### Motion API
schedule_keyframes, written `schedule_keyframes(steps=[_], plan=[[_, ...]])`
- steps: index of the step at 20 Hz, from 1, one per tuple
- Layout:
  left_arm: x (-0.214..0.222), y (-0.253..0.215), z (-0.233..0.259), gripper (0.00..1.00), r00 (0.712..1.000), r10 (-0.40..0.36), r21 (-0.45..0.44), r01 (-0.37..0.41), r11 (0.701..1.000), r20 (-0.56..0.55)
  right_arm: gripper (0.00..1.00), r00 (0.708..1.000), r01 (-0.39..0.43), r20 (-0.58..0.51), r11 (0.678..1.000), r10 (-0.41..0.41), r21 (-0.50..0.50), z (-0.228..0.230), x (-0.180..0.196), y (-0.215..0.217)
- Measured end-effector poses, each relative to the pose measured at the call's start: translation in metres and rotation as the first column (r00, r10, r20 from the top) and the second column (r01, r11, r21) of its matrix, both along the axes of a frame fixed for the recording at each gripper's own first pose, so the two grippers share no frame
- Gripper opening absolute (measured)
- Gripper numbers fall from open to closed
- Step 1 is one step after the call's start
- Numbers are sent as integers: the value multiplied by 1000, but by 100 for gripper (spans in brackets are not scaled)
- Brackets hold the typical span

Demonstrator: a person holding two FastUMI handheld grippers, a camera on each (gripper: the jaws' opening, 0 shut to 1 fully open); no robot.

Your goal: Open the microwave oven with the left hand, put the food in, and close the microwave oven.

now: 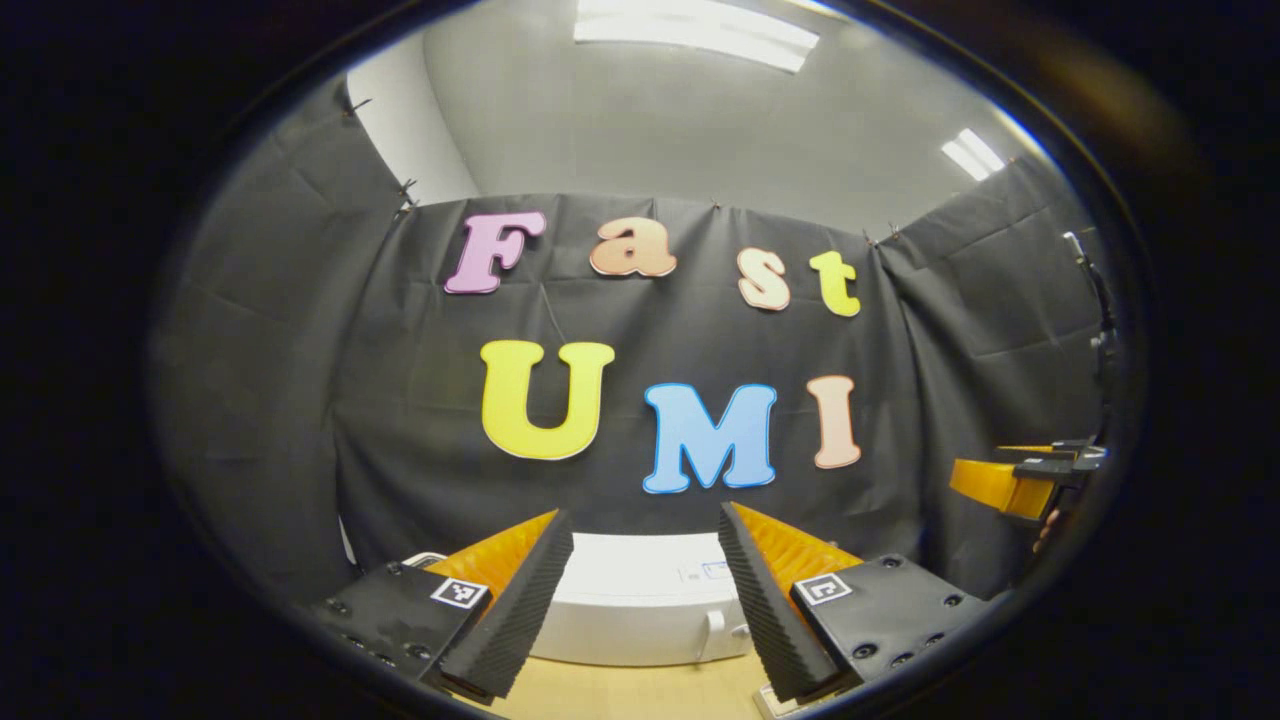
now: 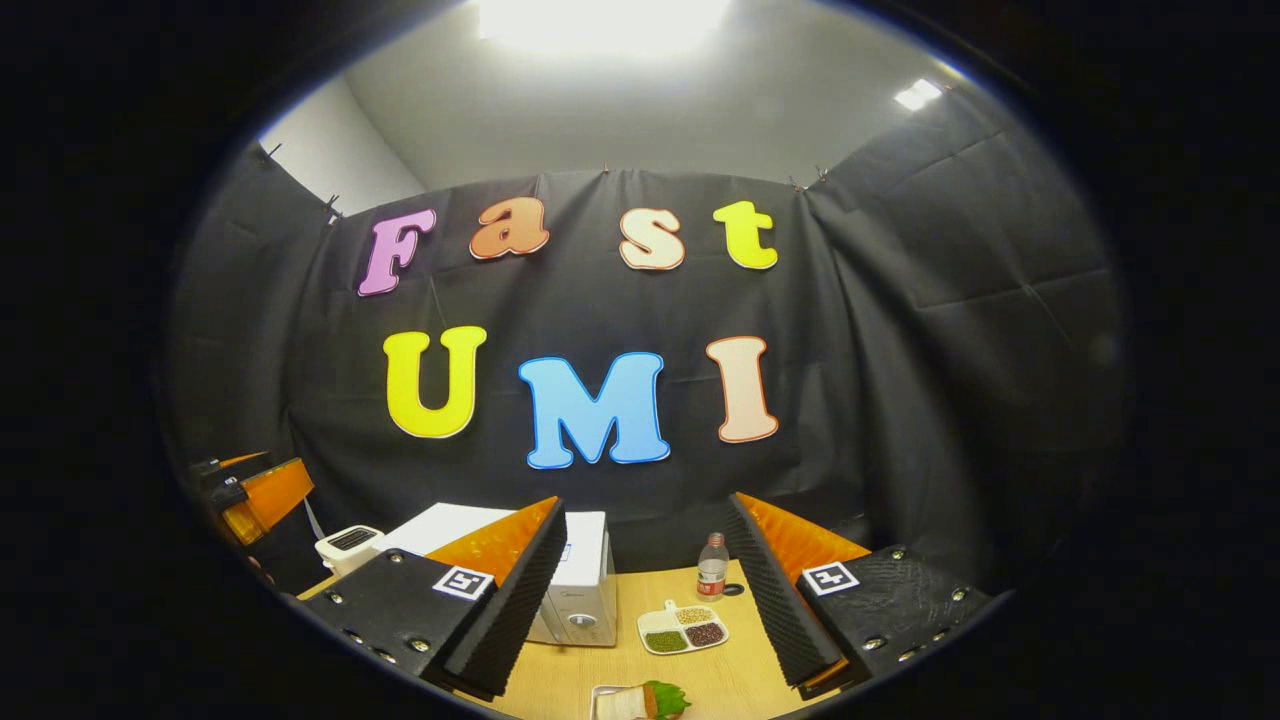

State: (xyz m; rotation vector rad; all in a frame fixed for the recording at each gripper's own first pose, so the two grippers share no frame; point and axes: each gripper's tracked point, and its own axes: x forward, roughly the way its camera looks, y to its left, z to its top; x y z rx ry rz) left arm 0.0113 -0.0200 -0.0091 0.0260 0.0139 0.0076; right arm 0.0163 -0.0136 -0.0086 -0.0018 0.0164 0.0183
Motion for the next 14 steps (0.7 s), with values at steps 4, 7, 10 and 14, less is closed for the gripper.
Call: schedule_keyframes(steps=[4,7,10,14], plan=[[6,-9,-13,96,1000,-3,1,3,1000,-16,96,1000,3,-4,1000,-3,-17,-4,4,-7],[14,-19,-36,96,999,-15,7,15,1000,-51,96,1000,8,-15,1000,-9,-23,-11,6,-13],[23,-35,-67,96,995,-38,8,38,999,-88,96,999,14,-30,1000,-15,-28,-19,8,-20],[36,-65,-124,96,981,-104,-38,99,994,-166,96,999,26,-43,999,-28,-43,-25,12,-34]])
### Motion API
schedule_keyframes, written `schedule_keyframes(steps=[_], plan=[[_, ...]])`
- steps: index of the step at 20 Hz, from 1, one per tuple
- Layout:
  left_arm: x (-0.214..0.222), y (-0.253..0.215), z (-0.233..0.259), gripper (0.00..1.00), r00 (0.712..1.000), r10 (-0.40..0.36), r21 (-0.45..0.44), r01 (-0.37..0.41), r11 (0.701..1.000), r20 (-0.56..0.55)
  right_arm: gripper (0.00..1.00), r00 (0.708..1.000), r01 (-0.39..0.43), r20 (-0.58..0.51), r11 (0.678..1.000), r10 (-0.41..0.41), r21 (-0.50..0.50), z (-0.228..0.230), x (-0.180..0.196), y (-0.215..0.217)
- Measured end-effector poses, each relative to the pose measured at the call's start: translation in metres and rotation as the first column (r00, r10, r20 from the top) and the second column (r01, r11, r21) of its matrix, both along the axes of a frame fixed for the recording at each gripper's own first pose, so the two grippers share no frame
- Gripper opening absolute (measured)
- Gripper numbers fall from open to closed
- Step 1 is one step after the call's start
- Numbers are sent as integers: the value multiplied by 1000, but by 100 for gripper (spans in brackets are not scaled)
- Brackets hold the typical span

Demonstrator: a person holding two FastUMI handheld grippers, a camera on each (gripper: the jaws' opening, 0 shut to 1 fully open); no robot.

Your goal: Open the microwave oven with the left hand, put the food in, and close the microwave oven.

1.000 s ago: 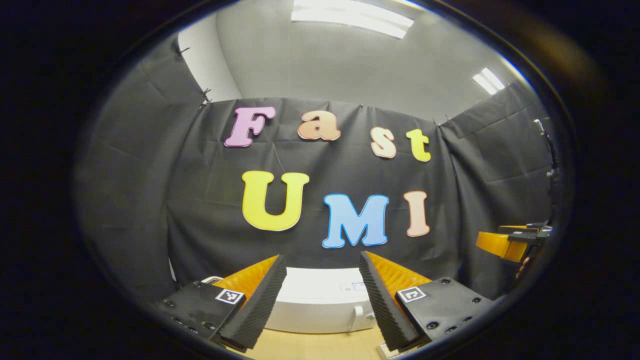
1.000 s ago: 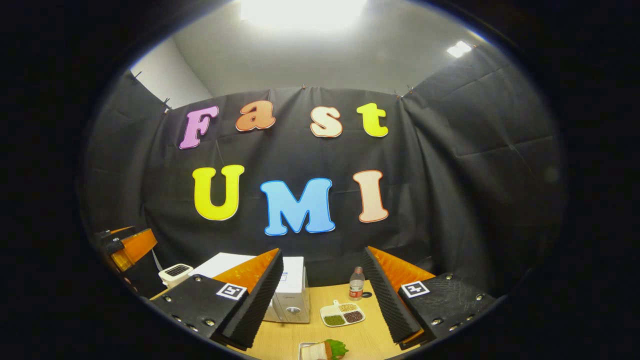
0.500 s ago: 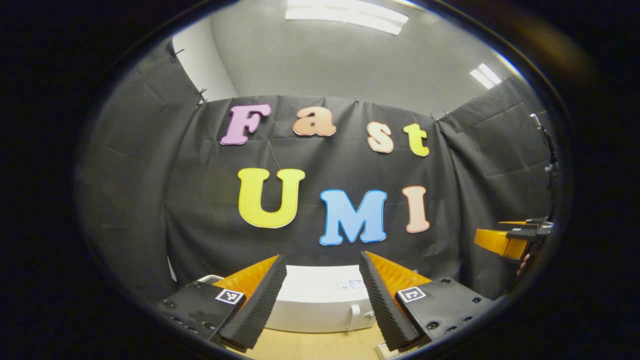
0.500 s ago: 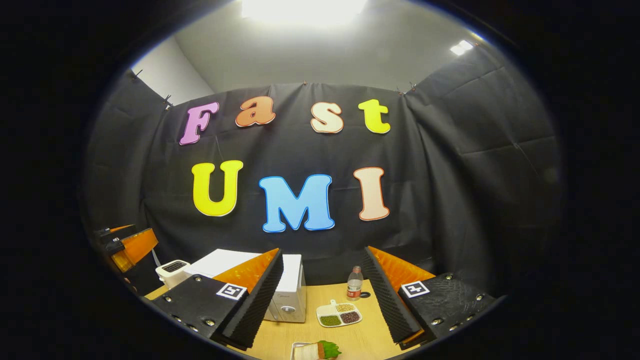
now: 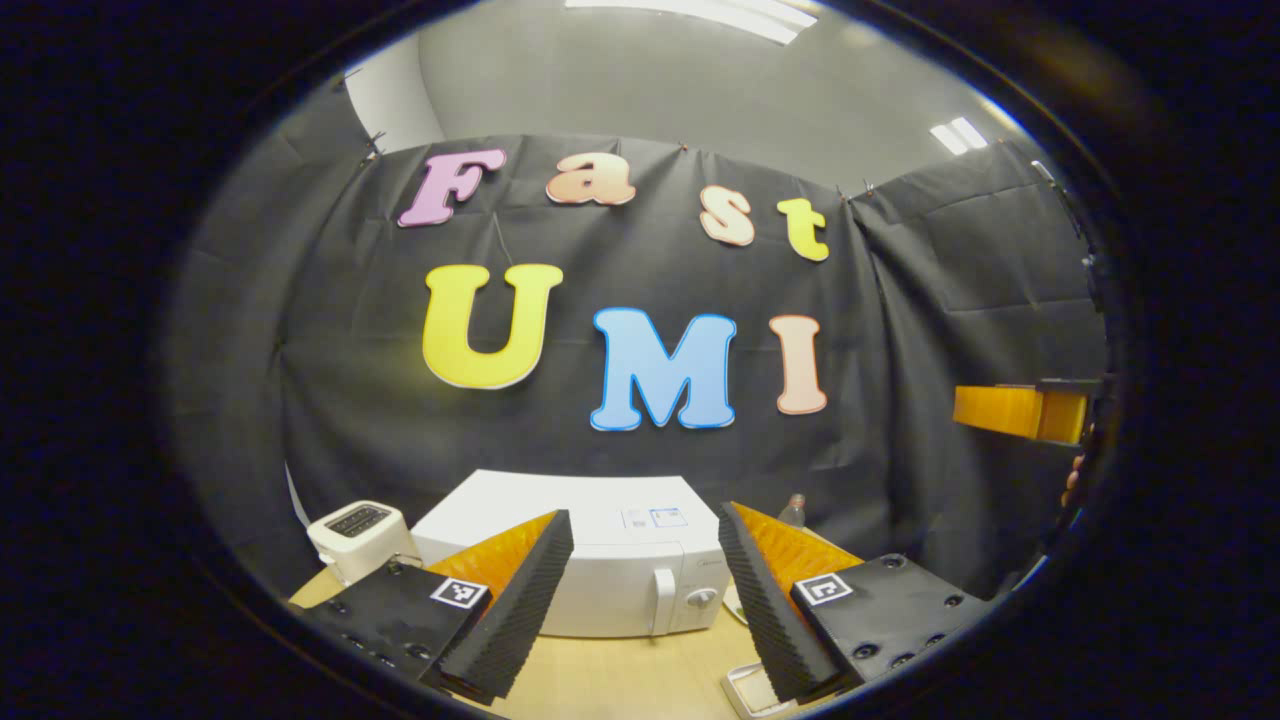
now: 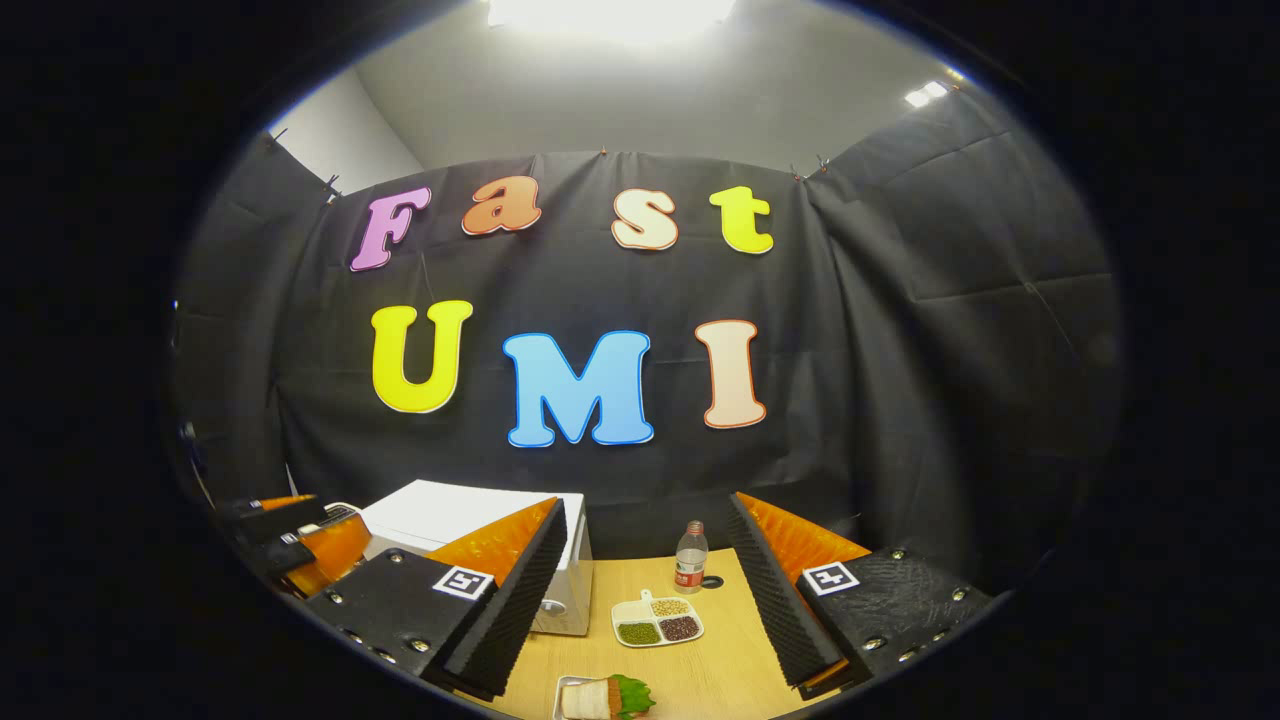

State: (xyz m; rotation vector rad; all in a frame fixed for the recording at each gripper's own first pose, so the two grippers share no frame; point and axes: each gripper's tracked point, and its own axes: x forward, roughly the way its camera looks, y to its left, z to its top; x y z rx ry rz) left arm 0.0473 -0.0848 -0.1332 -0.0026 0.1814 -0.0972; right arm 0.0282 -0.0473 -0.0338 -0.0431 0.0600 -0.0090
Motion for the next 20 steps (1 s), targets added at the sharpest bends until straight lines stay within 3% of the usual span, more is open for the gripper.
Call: schedule_keyframes(steps=[7,11,15,20], plan=[[35,-34,-94,96,991,-22,39,27,999,-134,96,999,28,-41,999,-29,-27,-19,11,-35],[60,-49,-170,96,964,-25,28,34,999,-264,96,995,43,-94,999,-45,-24,-36,16,-54],[86,-52,-215,95,945,-6,41,20,999,-327,96,988,45,-143,997,-54,-60,-55,23,-72],[112,-42,-259,95,925,31,62,-8,998,-378,96,976,68,-208,998,-66,2,-74,29,-90]])
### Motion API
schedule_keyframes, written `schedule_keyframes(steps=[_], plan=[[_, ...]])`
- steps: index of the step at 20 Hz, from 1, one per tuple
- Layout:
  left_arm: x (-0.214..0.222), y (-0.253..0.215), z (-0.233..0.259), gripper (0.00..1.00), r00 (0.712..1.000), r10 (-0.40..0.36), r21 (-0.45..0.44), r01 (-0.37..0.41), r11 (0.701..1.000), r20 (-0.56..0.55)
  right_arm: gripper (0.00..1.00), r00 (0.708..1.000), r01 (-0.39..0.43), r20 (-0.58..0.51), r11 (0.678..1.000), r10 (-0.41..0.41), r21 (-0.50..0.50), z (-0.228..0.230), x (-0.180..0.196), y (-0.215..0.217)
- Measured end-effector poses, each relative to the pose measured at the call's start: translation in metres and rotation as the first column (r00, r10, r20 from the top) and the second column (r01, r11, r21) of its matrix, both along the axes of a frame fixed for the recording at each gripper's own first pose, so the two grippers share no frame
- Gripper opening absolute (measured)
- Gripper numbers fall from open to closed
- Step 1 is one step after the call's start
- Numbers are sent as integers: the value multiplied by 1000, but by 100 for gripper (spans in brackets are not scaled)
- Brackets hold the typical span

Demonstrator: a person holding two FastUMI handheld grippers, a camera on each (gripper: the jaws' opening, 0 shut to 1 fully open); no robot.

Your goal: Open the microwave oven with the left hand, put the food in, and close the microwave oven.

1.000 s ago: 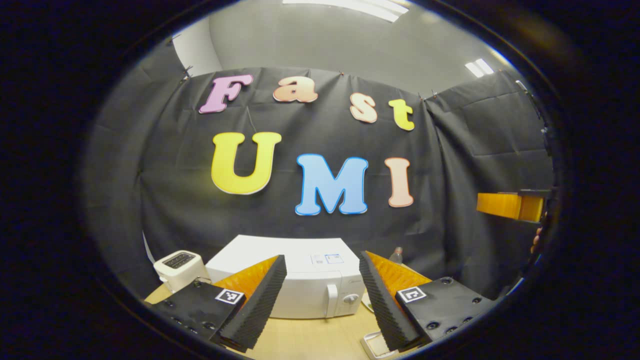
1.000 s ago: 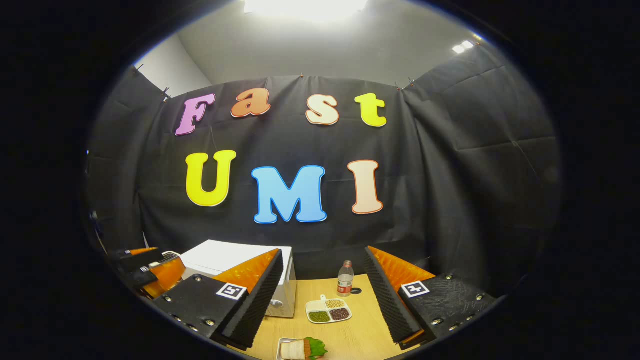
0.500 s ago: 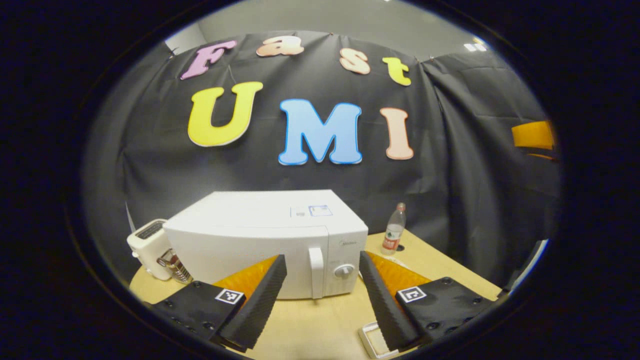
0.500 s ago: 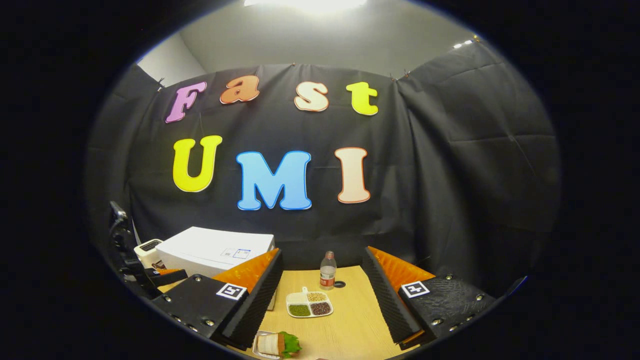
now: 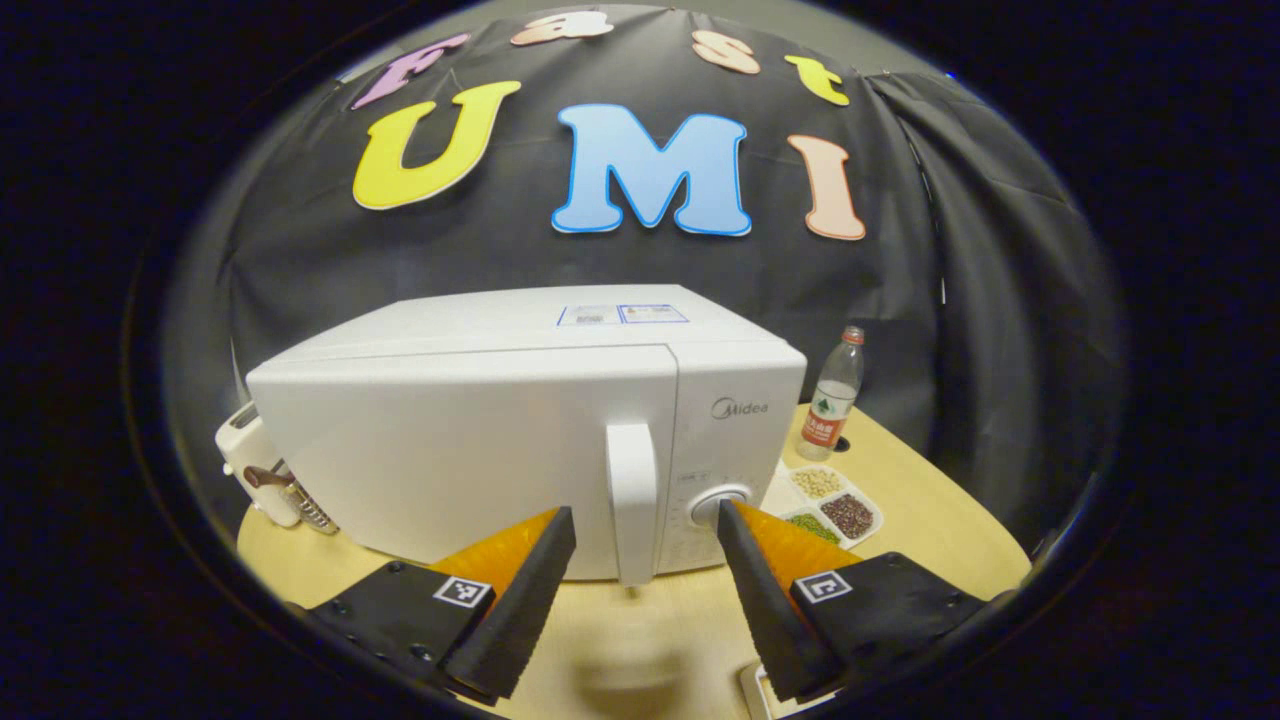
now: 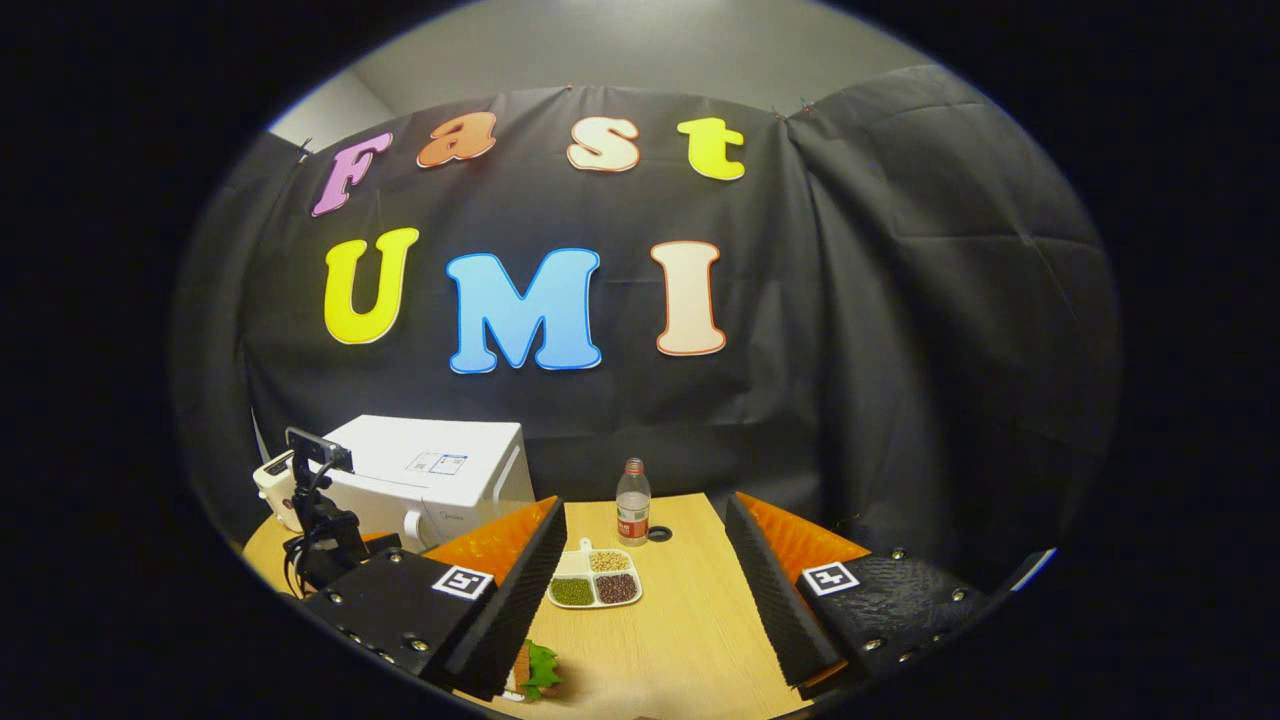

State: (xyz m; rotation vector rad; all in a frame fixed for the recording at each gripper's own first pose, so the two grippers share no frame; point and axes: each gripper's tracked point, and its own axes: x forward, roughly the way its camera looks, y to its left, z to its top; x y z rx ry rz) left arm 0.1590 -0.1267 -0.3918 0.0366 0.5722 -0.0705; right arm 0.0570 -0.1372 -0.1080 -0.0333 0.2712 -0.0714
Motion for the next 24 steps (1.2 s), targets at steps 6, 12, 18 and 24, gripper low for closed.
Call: schedule_keyframes(steps=[6,12,18,24], plan=[[10,-1,-15,34,999,-24,9,24,1000,-33,96,999,25,-25,1000,-25,-10,-9,0,-14],[2,2,-14,13,997,-52,-14,51,999,-54,97,999,9,-34,1000,-9,2,-12,-4,-2],[-9,1,-12,6,993,-56,-33,53,998,-105,96,1000,2,-24,1000,-2,2,-7,-5,6],[-92,20,3,6,986,-101,-71,92,993,-134,96,999,-19,-37,998,21,51,-14,-8,28]])
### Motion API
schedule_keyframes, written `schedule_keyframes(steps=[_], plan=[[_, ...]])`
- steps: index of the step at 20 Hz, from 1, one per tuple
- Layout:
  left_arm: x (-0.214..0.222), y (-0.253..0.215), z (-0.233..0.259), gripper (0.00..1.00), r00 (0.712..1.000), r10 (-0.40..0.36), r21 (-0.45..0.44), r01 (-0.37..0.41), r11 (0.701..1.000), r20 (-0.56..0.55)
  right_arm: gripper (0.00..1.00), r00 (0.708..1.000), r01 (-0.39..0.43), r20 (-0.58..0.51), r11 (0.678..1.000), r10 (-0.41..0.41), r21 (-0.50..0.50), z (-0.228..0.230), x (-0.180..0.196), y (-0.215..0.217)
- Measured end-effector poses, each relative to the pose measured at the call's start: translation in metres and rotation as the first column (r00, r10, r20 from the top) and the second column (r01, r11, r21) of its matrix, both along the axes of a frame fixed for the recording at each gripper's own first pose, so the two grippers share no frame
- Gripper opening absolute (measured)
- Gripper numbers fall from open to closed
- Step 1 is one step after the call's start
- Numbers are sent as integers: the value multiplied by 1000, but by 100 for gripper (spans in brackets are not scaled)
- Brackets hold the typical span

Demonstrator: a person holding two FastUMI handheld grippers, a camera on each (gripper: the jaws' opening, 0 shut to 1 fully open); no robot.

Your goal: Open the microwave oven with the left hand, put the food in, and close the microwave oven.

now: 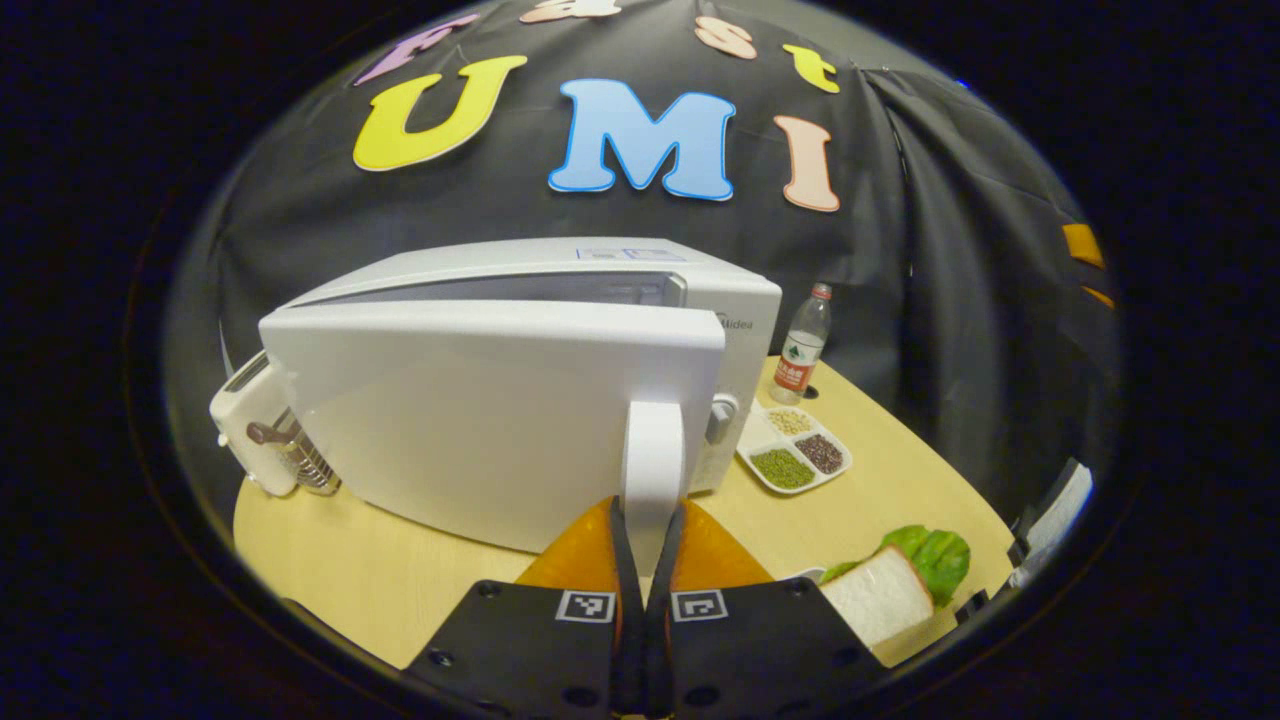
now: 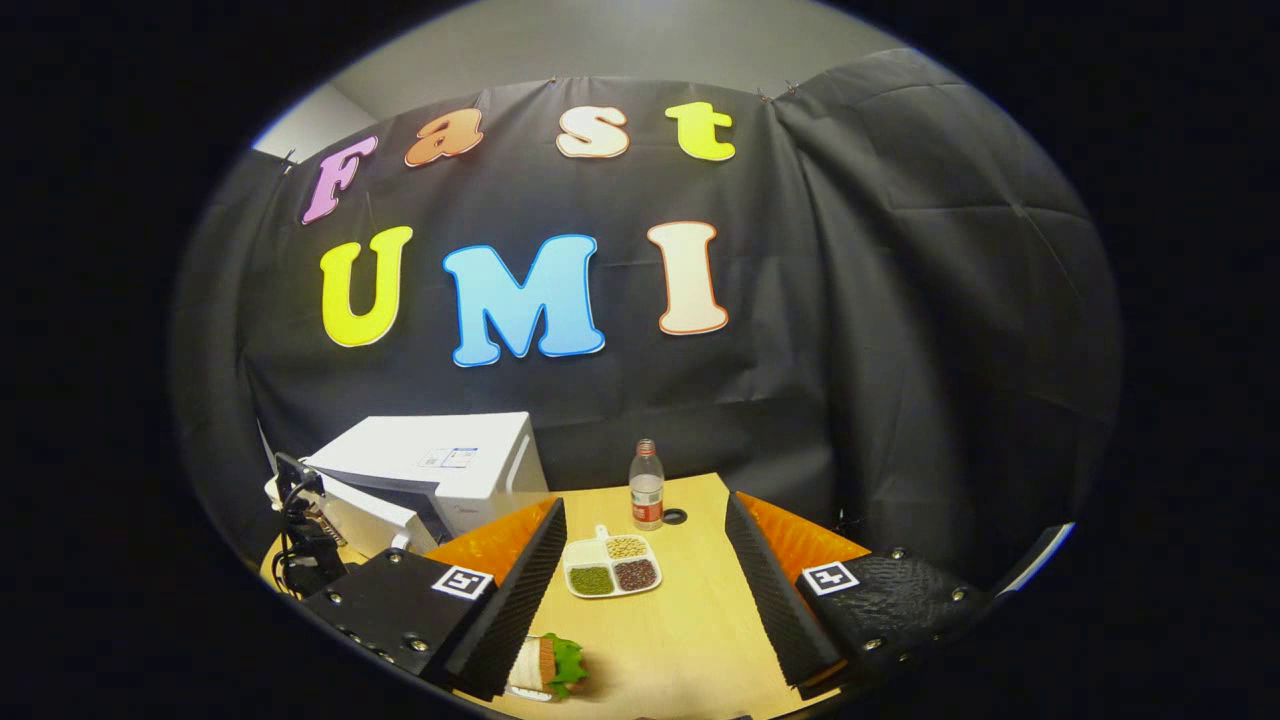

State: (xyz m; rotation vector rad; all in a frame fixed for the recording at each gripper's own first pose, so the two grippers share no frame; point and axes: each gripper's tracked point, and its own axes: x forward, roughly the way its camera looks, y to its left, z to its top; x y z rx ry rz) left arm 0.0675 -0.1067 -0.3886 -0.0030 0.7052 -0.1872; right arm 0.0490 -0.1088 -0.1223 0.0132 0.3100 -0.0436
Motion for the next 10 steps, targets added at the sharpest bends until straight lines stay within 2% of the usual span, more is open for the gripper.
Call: schedule_keyframes(steps=[4,10], plan=[[-44,21,9,6,999,-45,14,46,999,-29,96,999,-37,21,999,37,-2,8,-8,28],[-118,77,23,6,998,-36,32,38,999,-60,96,995,-90,34,996,89,12,5,-29,80]])
